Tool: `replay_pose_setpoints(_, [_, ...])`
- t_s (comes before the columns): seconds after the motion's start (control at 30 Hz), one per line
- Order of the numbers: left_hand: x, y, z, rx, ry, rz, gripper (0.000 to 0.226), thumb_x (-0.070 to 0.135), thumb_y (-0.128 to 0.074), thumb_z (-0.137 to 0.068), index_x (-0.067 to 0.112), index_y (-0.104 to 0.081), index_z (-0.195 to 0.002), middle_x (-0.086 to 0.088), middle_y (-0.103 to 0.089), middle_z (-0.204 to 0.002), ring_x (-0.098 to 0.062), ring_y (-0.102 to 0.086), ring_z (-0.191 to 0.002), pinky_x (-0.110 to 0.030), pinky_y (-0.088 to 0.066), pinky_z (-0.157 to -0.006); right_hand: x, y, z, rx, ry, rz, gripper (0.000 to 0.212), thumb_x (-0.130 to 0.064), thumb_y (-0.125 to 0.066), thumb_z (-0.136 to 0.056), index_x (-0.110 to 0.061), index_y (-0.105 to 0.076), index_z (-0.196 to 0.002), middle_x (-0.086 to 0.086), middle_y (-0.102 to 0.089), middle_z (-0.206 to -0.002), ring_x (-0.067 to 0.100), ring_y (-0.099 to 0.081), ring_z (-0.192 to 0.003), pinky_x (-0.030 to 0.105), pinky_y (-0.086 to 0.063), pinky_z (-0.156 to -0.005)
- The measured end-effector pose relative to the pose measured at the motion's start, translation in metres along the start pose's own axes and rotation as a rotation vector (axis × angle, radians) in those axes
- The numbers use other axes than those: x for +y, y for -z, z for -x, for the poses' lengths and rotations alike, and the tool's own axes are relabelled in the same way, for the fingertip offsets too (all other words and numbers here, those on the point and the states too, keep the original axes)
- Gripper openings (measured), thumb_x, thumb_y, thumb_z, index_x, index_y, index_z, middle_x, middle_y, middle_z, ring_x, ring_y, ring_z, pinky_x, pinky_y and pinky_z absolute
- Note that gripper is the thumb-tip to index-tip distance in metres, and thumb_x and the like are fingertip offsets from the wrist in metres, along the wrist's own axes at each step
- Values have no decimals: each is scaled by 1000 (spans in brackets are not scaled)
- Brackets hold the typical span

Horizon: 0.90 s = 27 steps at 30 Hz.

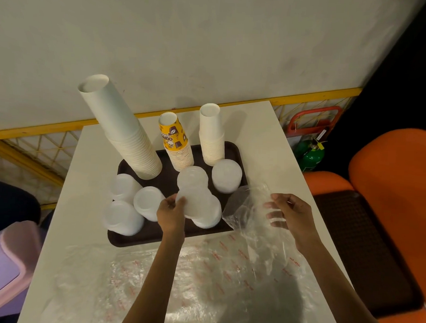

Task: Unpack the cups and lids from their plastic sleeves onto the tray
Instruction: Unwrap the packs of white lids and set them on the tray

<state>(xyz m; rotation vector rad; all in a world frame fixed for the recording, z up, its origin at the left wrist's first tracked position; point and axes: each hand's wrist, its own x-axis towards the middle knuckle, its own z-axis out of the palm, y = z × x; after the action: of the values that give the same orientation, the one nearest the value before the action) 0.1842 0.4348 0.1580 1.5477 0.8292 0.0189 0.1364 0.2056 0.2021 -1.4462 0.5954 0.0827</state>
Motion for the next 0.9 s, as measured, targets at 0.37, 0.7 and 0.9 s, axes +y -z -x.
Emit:
replay_pose_setpoints(0.37, [-43,-29,-23,15,-139,-378,27,21,-61,-91,5,-61,-112,-12,-62,-113,-24,-59,-99,-38,-51,-89,7,0,-7,0,-20,25,7,-12,-58,-92,-10,-62,-88,7,-70,-78,13,-63,-53,23,-52,-50])
replay_pose_setpoints(0.7, [-58,-26,-9,-37,-458,-717,85,48,-74,-75,5,-39,-139,-19,-40,-137,-34,-41,-123,-47,-43,-96,11,-2,-11,17,-59,21,8,-11,-55,-94,-10,-62,-89,8,-70,-80,15,-62,-54,23,-52,-51])
replay_pose_setpoints(0.9, [-66,-40,-1,-127,-447,-868,119,57,-79,-64,11,-11,-150,-17,-24,-149,-35,-30,-135,-52,-37,-104,10,-2,-11,24,-70,1,9,-15,-56,-94,-11,-62,-88,10,-70,-82,13,-63,-53,22,-52,-50])
